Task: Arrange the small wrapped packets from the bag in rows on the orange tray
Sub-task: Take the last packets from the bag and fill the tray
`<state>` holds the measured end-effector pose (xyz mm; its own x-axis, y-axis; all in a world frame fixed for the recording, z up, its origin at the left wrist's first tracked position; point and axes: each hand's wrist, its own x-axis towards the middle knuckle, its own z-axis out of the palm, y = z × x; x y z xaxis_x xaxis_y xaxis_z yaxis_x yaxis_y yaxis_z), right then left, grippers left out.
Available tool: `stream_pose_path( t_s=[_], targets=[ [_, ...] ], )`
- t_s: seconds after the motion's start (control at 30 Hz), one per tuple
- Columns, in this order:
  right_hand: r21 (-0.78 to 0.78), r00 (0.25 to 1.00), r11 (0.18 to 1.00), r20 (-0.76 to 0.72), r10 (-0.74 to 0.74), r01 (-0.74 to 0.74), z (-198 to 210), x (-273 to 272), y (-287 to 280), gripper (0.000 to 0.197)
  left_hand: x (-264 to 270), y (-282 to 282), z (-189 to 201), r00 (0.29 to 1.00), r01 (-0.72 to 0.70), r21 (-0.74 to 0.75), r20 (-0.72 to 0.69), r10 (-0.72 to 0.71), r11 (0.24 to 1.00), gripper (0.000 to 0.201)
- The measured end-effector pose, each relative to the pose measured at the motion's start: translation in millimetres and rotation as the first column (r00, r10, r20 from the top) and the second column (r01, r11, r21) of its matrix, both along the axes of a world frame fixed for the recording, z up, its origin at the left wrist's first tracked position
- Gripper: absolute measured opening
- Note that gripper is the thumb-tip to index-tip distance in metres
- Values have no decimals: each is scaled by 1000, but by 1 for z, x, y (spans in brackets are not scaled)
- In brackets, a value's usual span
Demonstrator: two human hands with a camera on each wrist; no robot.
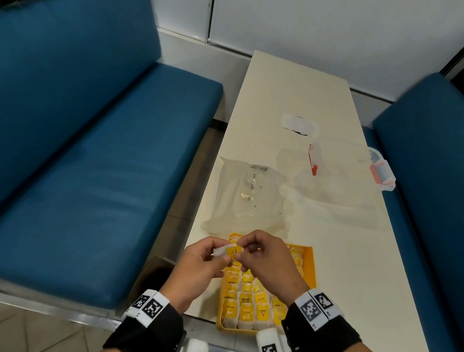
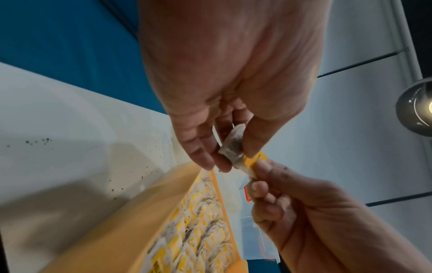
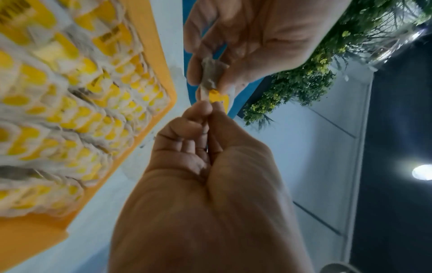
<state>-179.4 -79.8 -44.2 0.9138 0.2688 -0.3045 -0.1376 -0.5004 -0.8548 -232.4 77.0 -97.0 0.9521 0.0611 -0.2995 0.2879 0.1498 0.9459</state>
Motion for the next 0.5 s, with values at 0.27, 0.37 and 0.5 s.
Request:
stream_pose_path(
  t_s=[0.27, 0.37, 0.5],
  targets=[
    [-182, 974, 973, 146, 173, -145, 18, 14, -8, 7, 4, 8, 0, 1000, -27, -101, -2, 27, 995, 30],
    [-404, 909, 859, 131, 396, -315, 24, 17, -11, 13, 6, 13, -2, 998, 30, -12, 49, -30, 999, 34],
    [-354, 909, 871, 116, 402, -340, 27, 14, -12, 20, 9, 5, 1, 974, 158, 231, 121, -190, 960, 21]
  ],
)
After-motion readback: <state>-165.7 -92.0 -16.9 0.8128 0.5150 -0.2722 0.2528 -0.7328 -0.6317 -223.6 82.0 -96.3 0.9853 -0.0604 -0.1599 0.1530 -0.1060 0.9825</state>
